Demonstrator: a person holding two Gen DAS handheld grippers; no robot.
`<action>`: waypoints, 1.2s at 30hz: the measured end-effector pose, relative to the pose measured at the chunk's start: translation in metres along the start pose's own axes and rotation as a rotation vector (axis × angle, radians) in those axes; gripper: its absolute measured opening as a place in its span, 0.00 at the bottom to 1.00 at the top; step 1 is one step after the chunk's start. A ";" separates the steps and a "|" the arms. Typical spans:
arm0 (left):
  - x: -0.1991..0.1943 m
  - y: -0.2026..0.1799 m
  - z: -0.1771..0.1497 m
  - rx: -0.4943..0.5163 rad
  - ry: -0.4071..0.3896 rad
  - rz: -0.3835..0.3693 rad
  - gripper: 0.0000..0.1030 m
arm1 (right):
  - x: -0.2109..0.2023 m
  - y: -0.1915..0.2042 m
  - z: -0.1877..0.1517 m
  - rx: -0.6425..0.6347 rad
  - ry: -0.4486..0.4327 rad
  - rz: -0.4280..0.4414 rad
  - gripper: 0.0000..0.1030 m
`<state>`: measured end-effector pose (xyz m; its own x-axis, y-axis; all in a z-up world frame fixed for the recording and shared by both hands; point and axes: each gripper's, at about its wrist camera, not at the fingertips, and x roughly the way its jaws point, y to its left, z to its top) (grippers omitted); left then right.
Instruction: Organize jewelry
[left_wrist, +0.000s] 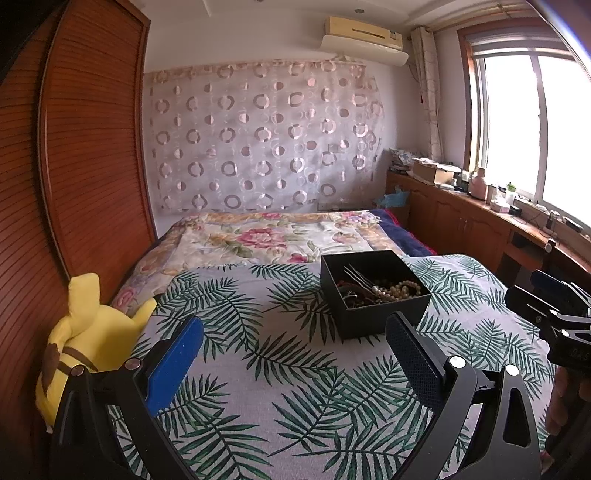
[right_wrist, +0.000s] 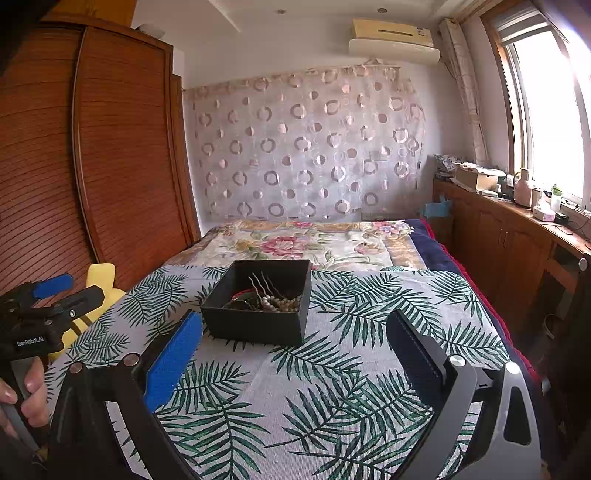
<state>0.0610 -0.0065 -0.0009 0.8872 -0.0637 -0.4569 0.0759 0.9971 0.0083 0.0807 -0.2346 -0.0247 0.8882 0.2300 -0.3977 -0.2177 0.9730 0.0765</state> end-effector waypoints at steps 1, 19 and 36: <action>0.000 0.000 0.000 0.002 -0.002 0.000 0.93 | 0.000 0.000 0.000 0.000 -0.001 0.000 0.98; 0.000 -0.003 0.000 0.000 0.001 -0.001 0.93 | 0.000 0.001 0.000 0.001 0.000 0.000 0.98; 0.000 -0.001 0.000 0.000 0.001 -0.001 0.93 | 0.000 0.001 0.000 0.001 0.001 0.000 0.98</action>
<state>0.0606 -0.0078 -0.0011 0.8867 -0.0649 -0.4578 0.0771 0.9970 0.0080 0.0805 -0.2336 -0.0248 0.8879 0.2301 -0.3984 -0.2173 0.9730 0.0778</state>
